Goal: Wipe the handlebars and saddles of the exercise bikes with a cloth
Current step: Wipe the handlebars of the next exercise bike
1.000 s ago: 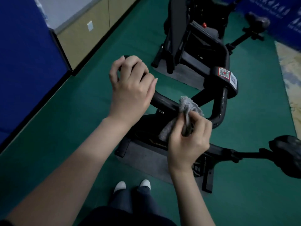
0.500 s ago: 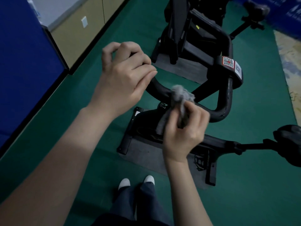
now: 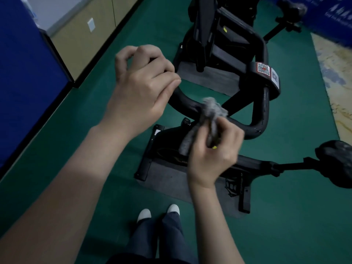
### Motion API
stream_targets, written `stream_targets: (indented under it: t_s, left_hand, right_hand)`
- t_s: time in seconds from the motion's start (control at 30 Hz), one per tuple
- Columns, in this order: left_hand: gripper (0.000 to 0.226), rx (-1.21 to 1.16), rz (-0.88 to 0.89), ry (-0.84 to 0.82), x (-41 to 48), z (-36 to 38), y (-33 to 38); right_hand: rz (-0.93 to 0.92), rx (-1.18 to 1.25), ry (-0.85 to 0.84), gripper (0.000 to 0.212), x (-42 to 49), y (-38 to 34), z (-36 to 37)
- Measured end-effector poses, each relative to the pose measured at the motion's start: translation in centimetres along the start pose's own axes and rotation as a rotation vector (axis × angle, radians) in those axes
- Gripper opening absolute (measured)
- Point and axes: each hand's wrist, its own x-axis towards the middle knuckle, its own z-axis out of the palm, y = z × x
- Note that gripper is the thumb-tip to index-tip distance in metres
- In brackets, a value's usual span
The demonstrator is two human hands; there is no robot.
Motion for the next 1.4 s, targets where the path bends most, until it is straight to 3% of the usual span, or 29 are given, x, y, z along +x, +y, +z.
stream_targets:
  t_s: [0.13, 0.33, 0.5, 0.7, 0.8, 0.93, 1.0, 1.17, 1.3, 1.4]
  left_hand:
    - [0.026, 0.014, 0.000, 0.019, 0.0, 0.1, 0.2]
    - [0.027, 0.095, -0.014, 0.018, -0.3, 0.5, 0.5]
    - [0.026, 0.114, -0.010, 0.026, -0.3, 0.7, 0.5]
    - [0.025, 0.127, -0.014, 0.045, -0.4, 0.8, 0.7]
    - [0.024, 0.124, -0.013, 0.055, -0.5, 0.8, 0.8]
    - [0.024, 0.134, -0.016, 0.065, -0.4, 0.9, 0.9]
    - [0.023, 0.144, -0.020, 0.068, -0.4, 0.9, 1.0]
    - [0.024, 0.155, -0.023, 0.065, -0.6, 0.9, 1.2]
    - [0.024, 0.169, -0.017, 0.057, -0.6, 1.0, 1.1]
    - [0.024, 0.164, -0.009, 0.051, -0.6, 1.0, 1.0]
  right_hand:
    - [0.108, -0.124, 0.126, 0.011, 1.5, 2.0, -1.9]
    - [0.070, -0.045, 0.011, 0.010, 1.2, 0.5, -1.1]
    - [0.099, -0.044, 0.027, 0.010, 1.8, 0.8, -2.1]
    - [0.033, 0.013, -0.208, 0.014, 3.0, -0.7, -1.7]
    - [0.078, 0.103, -0.233, 0.009, 2.3, -0.1, -3.0]
    - [0.312, 0.263, -0.290, 0.008, -1.3, 1.0, -5.0]
    - [0.541, 0.361, -0.312, 0.013, -2.5, 1.6, -4.8]
    - [1.131, 0.653, -0.239, 0.004, -1.4, 2.1, -1.2]
    - [1.263, 0.915, -0.196, 0.009, -0.4, 0.5, 1.0]
    - [1.262, 0.992, -0.228, 0.014, -0.1, -0.7, 2.2]
